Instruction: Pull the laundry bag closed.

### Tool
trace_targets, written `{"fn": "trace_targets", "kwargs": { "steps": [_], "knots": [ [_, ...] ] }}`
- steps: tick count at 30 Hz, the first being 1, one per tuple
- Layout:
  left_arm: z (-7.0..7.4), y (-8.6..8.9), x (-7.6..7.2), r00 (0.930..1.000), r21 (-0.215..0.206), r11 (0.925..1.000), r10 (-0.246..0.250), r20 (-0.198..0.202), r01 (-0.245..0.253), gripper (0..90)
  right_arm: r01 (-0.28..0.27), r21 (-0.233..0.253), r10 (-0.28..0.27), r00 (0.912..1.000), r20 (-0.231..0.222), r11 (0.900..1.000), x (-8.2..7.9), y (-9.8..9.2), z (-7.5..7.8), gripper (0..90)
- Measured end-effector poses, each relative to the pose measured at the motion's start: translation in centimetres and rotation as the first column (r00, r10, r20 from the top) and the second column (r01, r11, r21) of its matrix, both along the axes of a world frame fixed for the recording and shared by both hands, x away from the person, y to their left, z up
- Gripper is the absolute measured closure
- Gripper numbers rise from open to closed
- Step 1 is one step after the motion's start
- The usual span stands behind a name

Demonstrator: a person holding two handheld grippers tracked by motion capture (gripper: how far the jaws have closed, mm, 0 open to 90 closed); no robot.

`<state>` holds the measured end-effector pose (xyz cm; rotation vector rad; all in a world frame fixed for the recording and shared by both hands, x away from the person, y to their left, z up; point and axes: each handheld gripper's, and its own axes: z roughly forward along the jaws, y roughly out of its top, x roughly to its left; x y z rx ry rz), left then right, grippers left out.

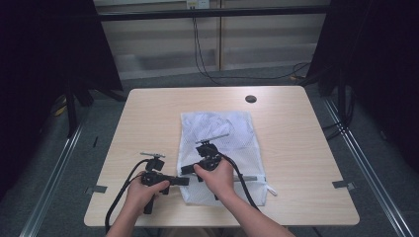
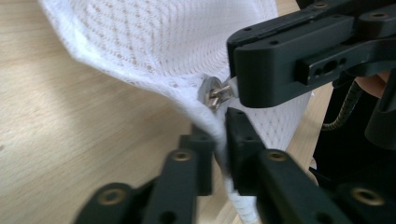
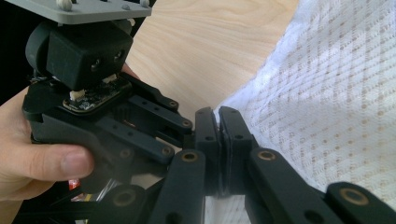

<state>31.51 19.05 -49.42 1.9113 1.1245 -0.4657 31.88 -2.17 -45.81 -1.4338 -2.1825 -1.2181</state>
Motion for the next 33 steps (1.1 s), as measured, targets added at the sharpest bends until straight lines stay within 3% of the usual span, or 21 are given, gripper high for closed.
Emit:
{"fn": "trace_targets", "kwargs": {
  "steps": [7,11,33],
  "knots": [
    [0.3,0.0,-0.1,0.9997,0.016,0.9997,0.018,-0.017,-0.018,88.0,0.002,-0.001,-0.002,1.0,0.001,1.0,0.0,-0.2,0.2,87.2],
    [0.2,0.2,-0.1,0.9982,-0.015,0.999,0.041,-0.042,-0.042,88.1,0.002,-0.004,-0.002,1.0,0.003,1.0,0.0,-0.6,0.3,87.2],
    [0.7,0.1,-0.3,0.9973,0.008,0.9978,0.066,-0.03,-0.066,88.3,0.034,-0.005,-0.034,0.9993,-0.013,0.999,0.1,-3.0,0.1,87.2]
  ]
}}
